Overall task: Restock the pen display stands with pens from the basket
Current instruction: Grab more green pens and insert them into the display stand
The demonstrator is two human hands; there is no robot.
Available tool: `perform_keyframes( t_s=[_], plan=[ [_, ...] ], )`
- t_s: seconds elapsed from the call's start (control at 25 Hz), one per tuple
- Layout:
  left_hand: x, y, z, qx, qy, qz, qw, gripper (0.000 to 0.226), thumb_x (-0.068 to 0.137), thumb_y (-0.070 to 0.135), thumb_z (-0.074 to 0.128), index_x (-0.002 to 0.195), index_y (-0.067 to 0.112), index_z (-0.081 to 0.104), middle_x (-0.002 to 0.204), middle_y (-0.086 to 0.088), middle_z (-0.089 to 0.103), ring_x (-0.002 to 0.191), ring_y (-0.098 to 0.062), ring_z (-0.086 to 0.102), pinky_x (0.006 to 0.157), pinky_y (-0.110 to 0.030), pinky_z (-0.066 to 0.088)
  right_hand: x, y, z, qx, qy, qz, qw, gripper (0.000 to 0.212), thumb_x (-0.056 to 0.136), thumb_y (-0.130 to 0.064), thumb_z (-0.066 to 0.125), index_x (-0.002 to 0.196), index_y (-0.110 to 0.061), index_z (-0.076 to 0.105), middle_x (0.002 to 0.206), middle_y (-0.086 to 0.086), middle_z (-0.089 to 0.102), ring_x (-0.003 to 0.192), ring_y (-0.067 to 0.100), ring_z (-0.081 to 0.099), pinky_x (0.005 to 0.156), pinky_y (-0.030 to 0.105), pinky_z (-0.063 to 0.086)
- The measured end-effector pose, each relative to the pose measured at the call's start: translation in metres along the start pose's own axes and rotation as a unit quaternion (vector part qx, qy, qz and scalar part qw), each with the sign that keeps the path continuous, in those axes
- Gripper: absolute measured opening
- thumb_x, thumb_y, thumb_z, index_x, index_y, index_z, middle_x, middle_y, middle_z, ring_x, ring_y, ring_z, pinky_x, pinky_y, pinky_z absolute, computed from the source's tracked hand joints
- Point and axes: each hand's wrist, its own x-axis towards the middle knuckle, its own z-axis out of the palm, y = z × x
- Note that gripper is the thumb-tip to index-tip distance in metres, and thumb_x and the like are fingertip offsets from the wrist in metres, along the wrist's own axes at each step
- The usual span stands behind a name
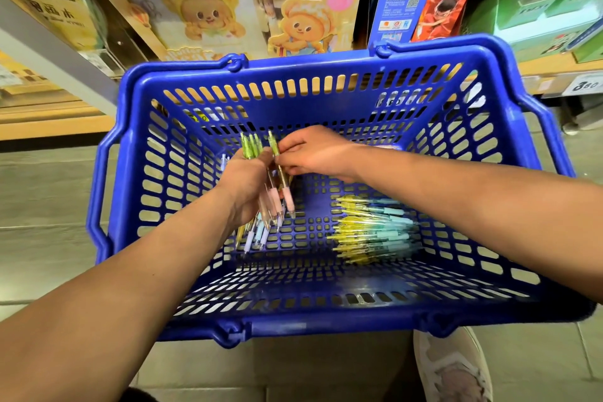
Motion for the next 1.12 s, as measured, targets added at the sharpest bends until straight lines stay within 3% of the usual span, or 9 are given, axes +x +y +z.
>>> perform_keyframes(
  t_s=[0.16, 0.32, 0.44, 0.52, 0.6, 0.72, 0.84, 0.96, 1.12],
  plan=[
    [-0.001, 0.000, -0.004, -0.013, -0.033, -0.013, 0.999, 0.040, 0.106, 0.026, 0.049, 0.140, 0.006, 0.045, 0.110, -0.023, 0.069, 0.099, -0.038, 0.069, 0.090, -0.060, 0.056, 0.000, 0.000, 0.007, 0.028, 0.005, -0.002, 1.000, 0.008, 0.091, -0.015, 0.074, 0.099, -0.013, 0.074, 0.090, 0.006, 0.078, 0.080, 0.018, 0.077, 0.087, 0.039, 0.061],
    [-0.002, 0.000, -0.005, 0.035, -0.036, 0.003, 0.999, 0.031, 0.105, 0.027, 0.053, 0.125, 0.004, 0.055, 0.084, -0.008, 0.064, 0.066, -0.017, 0.058, 0.062, -0.036, 0.054, -0.002, 0.000, -0.008, 0.051, -0.050, 0.001, 0.997, 0.024, 0.095, -0.011, 0.068, 0.118, -0.015, 0.068, 0.089, 0.000, 0.079, 0.083, 0.012, 0.076, 0.071, 0.023, 0.061],
    [-0.001, 0.002, -0.008, 0.057, -0.027, -0.018, 0.998, 0.036, 0.102, 0.024, 0.059, 0.130, 0.005, 0.047, 0.080, -0.005, 0.058, 0.060, -0.014, 0.053, 0.055, -0.031, 0.053, -0.001, 0.012, -0.033, -0.040, 0.019, 0.028, 0.999, 0.022, 0.097, -0.012, 0.063, 0.118, -0.015, 0.068, 0.100, 0.000, 0.077, 0.092, 0.015, 0.075, 0.081, 0.027, 0.061],
    [0.001, 0.002, -0.009, 0.035, -0.037, -0.040, 0.998, 0.059, 0.099, 0.024, 0.063, 0.147, 0.011, 0.031, 0.077, -0.003, 0.057, 0.059, -0.013, 0.053, 0.054, -0.031, 0.054, 0.000, 0.029, -0.052, -0.270, 0.049, 0.044, 0.961, 0.023, 0.098, -0.006, 0.058, 0.116, -0.013, 0.070, 0.109, 0.001, 0.074, 0.099, 0.019, 0.071, 0.090, 0.030, 0.057],
    [0.000, 0.003, -0.010, 0.025, -0.055, -0.052, 0.997, 0.068, 0.095, 0.025, 0.068, 0.147, 0.012, 0.027, 0.071, -0.002, 0.055, 0.056, -0.013, 0.052, 0.051, -0.031, 0.055, -0.002, 0.047, -0.062, -0.471, 0.034, 0.067, 0.879, 0.027, 0.094, 0.001, 0.057, 0.115, -0.010, 0.071, 0.108, 0.007, 0.072, 0.095, 0.026, 0.070, 0.084, 0.035, 0.059],
    [0.001, 0.004, -0.012, 0.040, -0.071, -0.051, 0.995, 0.054, 0.087, 0.027, 0.077, 0.123, 0.006, 0.044, 0.064, -0.001, 0.051, 0.051, -0.014, 0.050, 0.046, -0.029, 0.053, -0.008, 0.063, -0.062, -0.592, 0.017, 0.082, 0.801, 0.029, 0.094, 0.003, 0.056, 0.117, -0.011, 0.065, 0.104, 0.008, 0.066, 0.088, 0.032, 0.068, 0.063, 0.037, 0.053],
    [0.003, 0.002, -0.012, 0.054, -0.049, -0.038, 0.997, 0.033, 0.090, 0.023, 0.075, 0.106, 0.007, 0.051, 0.063, -0.001, 0.051, 0.049, -0.013, 0.049, 0.045, -0.026, 0.051, -0.007, 0.075, -0.053, -0.667, 0.021, 0.033, 0.744, 0.039, 0.095, 0.005, 0.054, 0.129, -0.012, 0.058, 0.115, 0.009, 0.061, 0.096, 0.033, 0.068, 0.061, 0.037, 0.046],
    [0.003, 0.001, -0.012, 0.045, -0.036, -0.024, 0.998, 0.018, 0.097, 0.020, 0.067, 0.094, 0.010, 0.053, 0.062, 0.000, 0.053, 0.050, -0.011, 0.049, 0.046, -0.026, 0.051, -0.001, 0.079, -0.052, -0.666, 0.035, 0.029, 0.744, 0.051, 0.094, 0.007, 0.053, 0.140, -0.012, 0.047, 0.117, 0.010, 0.062, 0.098, 0.034, 0.069, 0.062, 0.037, 0.046],
    [0.002, 0.002, -0.014, 0.030, -0.050, -0.029, 0.998, 0.016, 0.098, 0.019, 0.065, 0.092, 0.009, 0.055, 0.061, 0.000, 0.053, 0.051, -0.012, 0.051, 0.052, -0.028, 0.053, 0.000, 0.073, -0.056, -0.661, -0.005, 0.072, 0.747, 0.034, 0.094, 0.006, 0.054, 0.121, -0.012, 0.065, 0.107, 0.006, 0.068, 0.095, 0.032, 0.069, 0.067, 0.040, 0.051]
  ],
)
